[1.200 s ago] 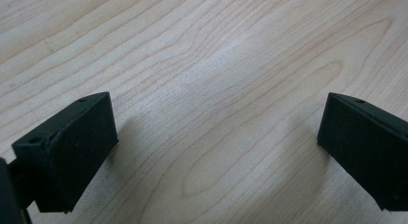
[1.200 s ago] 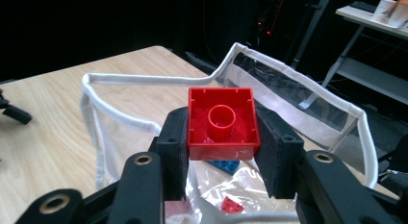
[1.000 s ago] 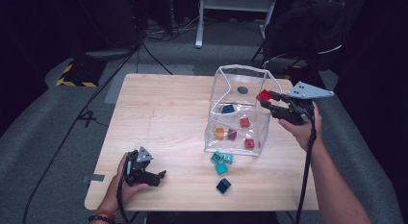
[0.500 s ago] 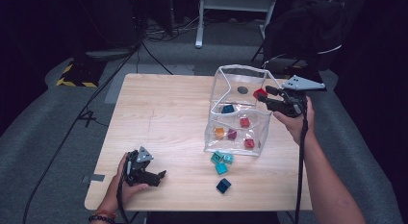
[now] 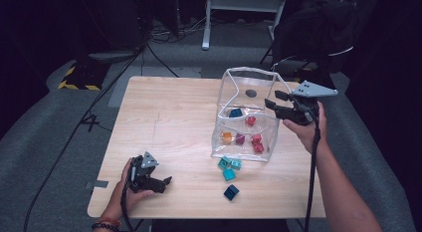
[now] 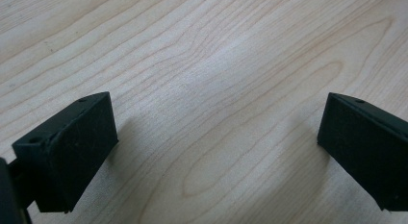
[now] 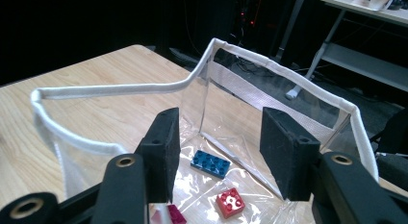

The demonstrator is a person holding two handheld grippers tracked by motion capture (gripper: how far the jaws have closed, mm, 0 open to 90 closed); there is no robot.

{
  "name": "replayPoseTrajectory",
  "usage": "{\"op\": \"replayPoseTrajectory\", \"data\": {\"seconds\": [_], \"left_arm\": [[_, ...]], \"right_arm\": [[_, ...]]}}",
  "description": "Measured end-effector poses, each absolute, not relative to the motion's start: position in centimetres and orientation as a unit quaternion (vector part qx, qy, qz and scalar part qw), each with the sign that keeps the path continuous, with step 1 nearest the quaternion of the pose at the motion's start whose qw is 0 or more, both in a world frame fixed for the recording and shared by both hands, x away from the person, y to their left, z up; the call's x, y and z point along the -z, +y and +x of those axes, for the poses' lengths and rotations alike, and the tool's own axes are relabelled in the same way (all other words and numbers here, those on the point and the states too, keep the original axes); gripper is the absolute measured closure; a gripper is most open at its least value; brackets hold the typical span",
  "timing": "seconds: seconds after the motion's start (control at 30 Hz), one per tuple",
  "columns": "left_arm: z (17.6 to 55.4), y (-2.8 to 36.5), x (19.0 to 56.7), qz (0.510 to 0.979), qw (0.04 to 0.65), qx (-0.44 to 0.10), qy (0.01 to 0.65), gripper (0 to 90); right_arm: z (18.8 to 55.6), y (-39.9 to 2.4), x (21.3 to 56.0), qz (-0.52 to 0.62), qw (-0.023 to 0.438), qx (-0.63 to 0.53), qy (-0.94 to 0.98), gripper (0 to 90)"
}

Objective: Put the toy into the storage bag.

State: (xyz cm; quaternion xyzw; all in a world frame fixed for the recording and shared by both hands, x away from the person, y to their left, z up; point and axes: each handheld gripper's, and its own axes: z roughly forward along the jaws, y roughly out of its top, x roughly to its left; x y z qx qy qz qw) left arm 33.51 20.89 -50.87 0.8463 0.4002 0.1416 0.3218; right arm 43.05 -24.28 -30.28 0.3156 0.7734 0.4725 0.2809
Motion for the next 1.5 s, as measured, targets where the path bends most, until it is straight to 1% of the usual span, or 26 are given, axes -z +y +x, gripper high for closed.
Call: {"op": "replayPoseTrajectory", "data": {"seconds": [0.5,0.8,0.9,1.1,1.23,1.5], "left_arm": [[33.5,20.9,50.9,0.846,0.322,-0.142,0.400,0.5],[33.5,20.9,50.9,0.846,0.322,-0.142,0.400,0.5],[33.5,20.9,50.9,0.846,0.322,-0.142,0.400,0.5],[33.5,20.9,50.9,0.846,0.322,-0.142,0.400,0.5],[33.5,20.9,50.9,0.846,0.322,-0.142,0.400,0.5],[33.5,20.9,50.9,0.846,0.322,-0.142,0.400,0.5]], "right_arm": [[37.7,-24.1,30.2,0.258,0.267,-0.496,0.785,48.2],[35.1,-24.2,31.4,0.236,0.252,-0.498,0.796,48.0],[34.3,-24.3,32.4,0.235,0.238,-0.499,0.799,47.8],[33.3,-24.2,35.8,0.232,0.212,-0.485,0.816,46.8],[32.7,-24.1,37.8,0.236,0.194,-0.475,0.825,48.2],[31.9,-23.1,41.4,0.232,0.163,-0.458,0.843,46.8]]}}
